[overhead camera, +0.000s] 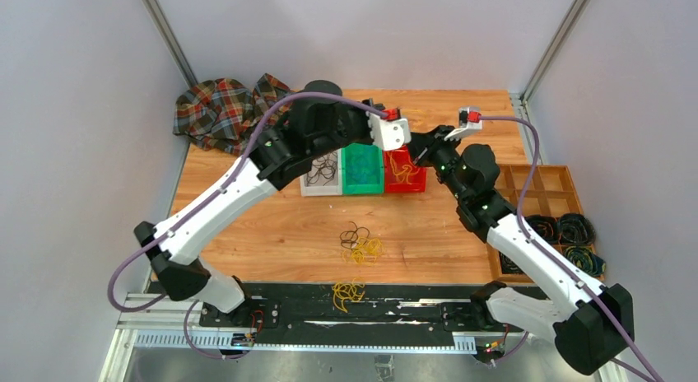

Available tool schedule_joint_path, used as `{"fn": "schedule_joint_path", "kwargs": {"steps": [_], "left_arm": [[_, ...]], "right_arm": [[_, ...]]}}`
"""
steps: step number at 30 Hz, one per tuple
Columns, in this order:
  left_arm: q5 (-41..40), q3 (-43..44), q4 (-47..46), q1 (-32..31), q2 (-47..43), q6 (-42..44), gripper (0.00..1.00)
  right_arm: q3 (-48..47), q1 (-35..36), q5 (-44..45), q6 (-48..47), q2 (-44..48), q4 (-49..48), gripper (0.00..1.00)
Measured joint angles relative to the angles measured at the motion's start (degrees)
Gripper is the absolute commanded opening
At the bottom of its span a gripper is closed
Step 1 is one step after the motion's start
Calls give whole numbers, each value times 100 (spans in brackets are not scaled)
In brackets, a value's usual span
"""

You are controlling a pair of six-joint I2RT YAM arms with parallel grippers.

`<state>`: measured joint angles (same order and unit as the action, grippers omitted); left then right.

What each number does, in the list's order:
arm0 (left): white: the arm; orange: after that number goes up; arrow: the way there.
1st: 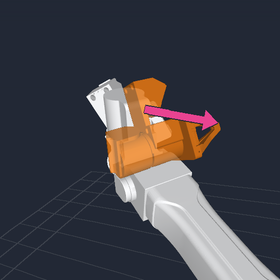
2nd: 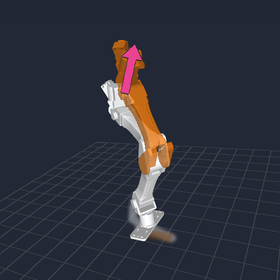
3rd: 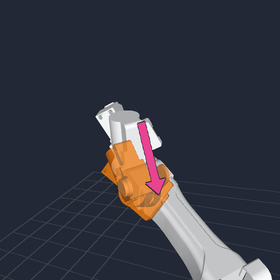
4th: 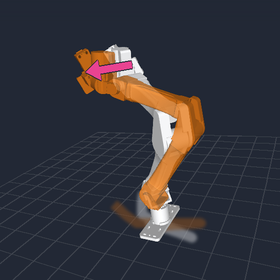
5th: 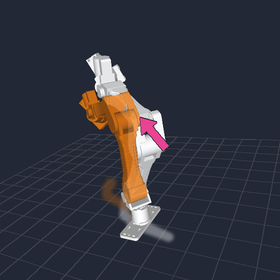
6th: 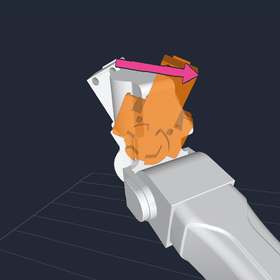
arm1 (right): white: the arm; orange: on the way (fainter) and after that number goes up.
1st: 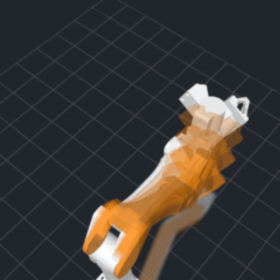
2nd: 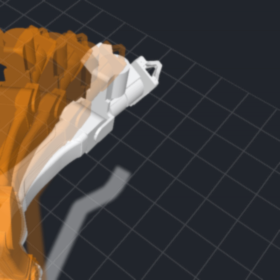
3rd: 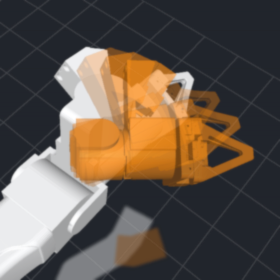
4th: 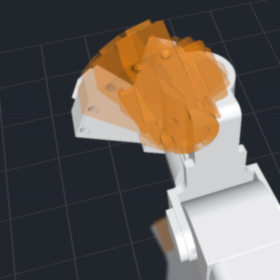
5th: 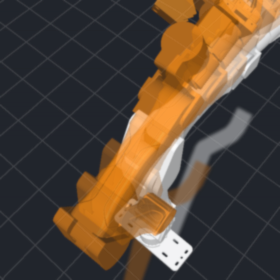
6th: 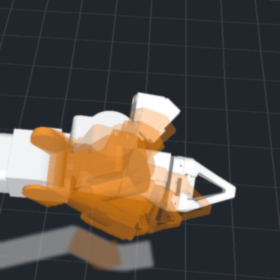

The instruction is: Untangle the cables

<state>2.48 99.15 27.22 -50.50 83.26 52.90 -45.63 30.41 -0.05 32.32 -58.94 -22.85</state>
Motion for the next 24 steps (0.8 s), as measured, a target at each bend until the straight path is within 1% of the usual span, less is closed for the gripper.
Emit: {"fn": "schedule_joint_path", "kwargs": {"steps": [3,8,9,10,12,13,15,18,21,24], "left_arm": [[-323,66,-415,0,435,68,0],[-750,586,-496,0,1226,0,1],[-811,684,-470,2,1307,-59,6],[-859,754,-442,2,1355,-120,15],[-946,839,-356,7,1346,-247,38],[-975,887,-289,13,1314,-343,47],[-1019,990,-90,48,1211,-542,56],[-1001,1091,348,157,925,-942,64],[-955,1062,776,326,485,-1226,66],[-907,763,1051,472,-216,-1401,67]], "right_arm": [[-9,-203,-42,-37,-173,68,1],[-278,-684,-317,-15,-651,122,1],[-391,-774,-369,-15,-752,127,0],[-479,-824,-409,-15,-813,136,1],[-678,-898,-481,-24,-911,136,1],[-789,-918,-501,-44,-960,136,1],[-1003,-920,-529,-103,-1069,140,1],[-1257,-920,-529,-236,-1305,179,1],[-1325,-922,-385,-328,-1567,358,1],[-1325,-922,-166,-339,-1788,614,1]]}}
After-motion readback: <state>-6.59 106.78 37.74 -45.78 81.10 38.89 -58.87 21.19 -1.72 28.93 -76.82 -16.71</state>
